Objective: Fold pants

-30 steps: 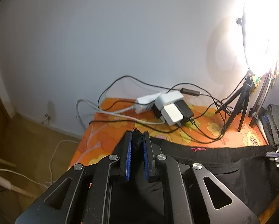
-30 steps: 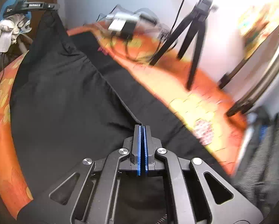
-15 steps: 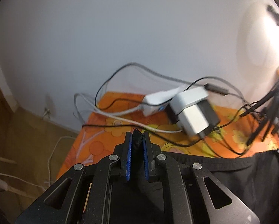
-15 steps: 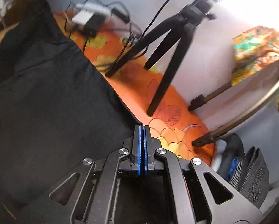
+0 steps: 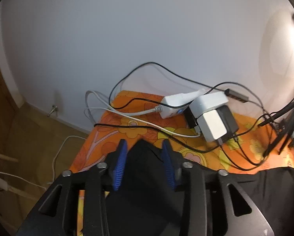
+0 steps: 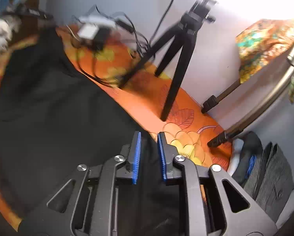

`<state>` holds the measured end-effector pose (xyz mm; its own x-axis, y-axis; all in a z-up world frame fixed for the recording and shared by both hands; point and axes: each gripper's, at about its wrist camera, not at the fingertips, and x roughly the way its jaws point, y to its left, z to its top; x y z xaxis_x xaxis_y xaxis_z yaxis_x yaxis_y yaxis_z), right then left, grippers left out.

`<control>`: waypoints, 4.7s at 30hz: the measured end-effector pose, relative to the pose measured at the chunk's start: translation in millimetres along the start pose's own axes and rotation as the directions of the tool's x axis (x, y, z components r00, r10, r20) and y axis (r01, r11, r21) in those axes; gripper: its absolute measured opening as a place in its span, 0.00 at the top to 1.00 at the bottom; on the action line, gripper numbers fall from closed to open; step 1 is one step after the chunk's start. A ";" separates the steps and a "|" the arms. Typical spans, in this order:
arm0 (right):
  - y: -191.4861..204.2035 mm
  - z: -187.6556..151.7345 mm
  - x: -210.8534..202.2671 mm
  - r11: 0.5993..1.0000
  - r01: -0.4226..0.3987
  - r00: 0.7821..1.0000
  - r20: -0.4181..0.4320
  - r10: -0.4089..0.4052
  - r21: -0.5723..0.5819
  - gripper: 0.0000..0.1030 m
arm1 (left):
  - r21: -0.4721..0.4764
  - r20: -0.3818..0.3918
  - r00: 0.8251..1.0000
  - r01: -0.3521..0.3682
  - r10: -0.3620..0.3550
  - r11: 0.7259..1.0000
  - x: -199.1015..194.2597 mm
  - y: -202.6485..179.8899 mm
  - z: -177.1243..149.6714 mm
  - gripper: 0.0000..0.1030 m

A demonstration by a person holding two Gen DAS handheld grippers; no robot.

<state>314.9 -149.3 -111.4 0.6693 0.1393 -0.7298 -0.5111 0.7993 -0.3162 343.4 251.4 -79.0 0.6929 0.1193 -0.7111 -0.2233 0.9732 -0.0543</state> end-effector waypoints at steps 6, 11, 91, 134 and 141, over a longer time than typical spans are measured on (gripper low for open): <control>48.1 -25.6 -59.1 0.973 -0.229 0.973 0.017 0.229 0.020 0.70 | -0.032 -0.017 0.999 0.031 -0.032 0.999 -41.9 34.7 -16.3 0.54; 100.3 -55.7 -71.2 0.938 -0.347 0.938 -0.012 0.347 0.020 0.68 | -0.076 -0.079 0.995 0.054 -0.060 0.996 -44.4 56.9 -52.1 0.54; -136.1 -229.0 -55.9 0.539 -0.170 0.969 0.040 0.244 0.825 0.33 | 0.504 -0.358 0.775 0.630 -0.521 0.591 -183.7 -339.3 -239.1 0.47; -159.7 -299.7 -148.0 0.503 -0.174 0.974 0.071 0.217 0.847 0.71 | 0.425 -0.554 0.555 0.829 -0.621 0.362 -213.0 -435.3 -314.8 0.43; -153.2 -278.0 -106.3 0.569 -0.193 0.961 0.036 0.275 0.800 0.63 | 0.446 -0.565 0.571 0.819 -0.595 0.362 -212.5 -443.7 -330.3 0.43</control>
<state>172.2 -449.0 -153.9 0.5218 0.3748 -0.7663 0.0116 0.8951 0.4458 68.8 -270.7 -135.4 0.1408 -0.6223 -0.7700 0.7921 0.5374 -0.2894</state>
